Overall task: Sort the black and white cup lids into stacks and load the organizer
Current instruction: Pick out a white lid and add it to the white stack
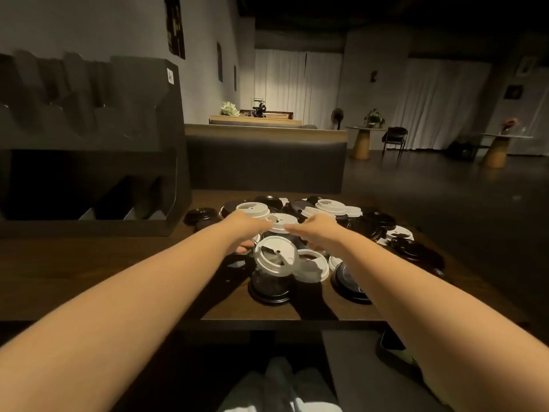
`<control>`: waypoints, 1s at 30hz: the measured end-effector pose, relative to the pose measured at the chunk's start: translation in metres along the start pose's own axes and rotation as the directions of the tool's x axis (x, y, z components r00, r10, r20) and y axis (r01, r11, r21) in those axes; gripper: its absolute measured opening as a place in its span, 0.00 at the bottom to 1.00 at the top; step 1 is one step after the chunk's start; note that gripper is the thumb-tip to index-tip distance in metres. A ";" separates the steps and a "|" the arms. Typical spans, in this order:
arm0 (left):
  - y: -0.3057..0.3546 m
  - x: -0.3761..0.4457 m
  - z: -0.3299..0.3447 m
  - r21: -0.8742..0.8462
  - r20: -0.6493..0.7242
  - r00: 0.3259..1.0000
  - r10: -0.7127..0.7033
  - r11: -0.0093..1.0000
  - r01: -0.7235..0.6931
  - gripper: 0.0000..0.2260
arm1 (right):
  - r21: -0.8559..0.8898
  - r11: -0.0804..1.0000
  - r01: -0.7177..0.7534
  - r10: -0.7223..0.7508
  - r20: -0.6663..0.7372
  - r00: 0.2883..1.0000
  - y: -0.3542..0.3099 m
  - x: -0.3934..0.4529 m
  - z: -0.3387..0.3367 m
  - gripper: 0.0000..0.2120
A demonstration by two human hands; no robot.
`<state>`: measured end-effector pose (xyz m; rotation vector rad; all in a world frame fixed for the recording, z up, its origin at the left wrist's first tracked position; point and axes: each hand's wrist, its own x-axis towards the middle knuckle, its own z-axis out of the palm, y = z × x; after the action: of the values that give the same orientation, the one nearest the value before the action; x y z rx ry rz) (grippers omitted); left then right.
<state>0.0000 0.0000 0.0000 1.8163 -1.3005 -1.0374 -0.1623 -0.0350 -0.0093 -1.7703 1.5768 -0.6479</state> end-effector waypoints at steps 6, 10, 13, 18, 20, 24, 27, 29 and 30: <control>-0.006 0.010 0.010 0.274 -0.019 1.000 -0.015 0.961 0.020 0.19 | -0.060 0.996 -0.072 0.077 0.074 0.994 0.010 0.012 0.017 0.09; -0.008 0.019 0.012 0.322 0.009 0.999 0.038 0.946 -0.039 0.18 | -0.068 0.995 -0.078 0.083 0.071 0.994 0.015 0.017 0.024 0.07; -0.008 0.021 0.014 0.361 0.038 0.993 0.115 0.925 -0.121 0.07 | 0.054 0.997 -0.062 0.060 0.044 0.997 0.015 0.021 0.025 0.15; -0.001 0.025 0.003 0.290 -0.049 0.972 0.231 0.934 -0.208 0.22 | 0.219 0.974 0.057 -0.040 -0.080 0.996 0.005 0.030 0.020 0.15; 0.003 0.027 -0.006 0.205 -0.111 0.971 0.214 0.961 -0.188 0.22 | 0.270 0.955 0.127 -0.103 -0.100 0.990 -0.006 0.029 0.017 0.13; 0.002 0.033 -0.023 0.087 -0.188 0.966 0.178 0.983 -0.164 0.13 | 0.360 0.915 0.184 -0.153 -0.112 0.982 -0.028 0.027 0.028 0.14; -0.006 0.034 -0.039 0.020 -0.237 0.960 0.150 0.989 -0.150 0.12 | 0.423 0.893 0.154 -0.119 -0.108 0.987 -0.042 0.028 0.042 0.17; -0.015 0.035 -0.054 -0.029 -0.278 0.954 0.111 0.992 -0.123 0.12 | 0.438 0.884 0.165 -0.140 -0.088 0.986 -0.048 0.028 0.053 0.16; -0.020 0.036 -0.063 -0.057 -0.299 0.950 0.089 0.992 -0.110 0.12 | 0.422 0.885 0.198 -0.180 -0.083 0.980 -0.051 0.028 0.060 0.16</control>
<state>0.0712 -0.0245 0.0038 1.7529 -1.1437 -0.7159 -0.0800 -0.0513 -0.0118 -1.5881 1.1758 -1.0453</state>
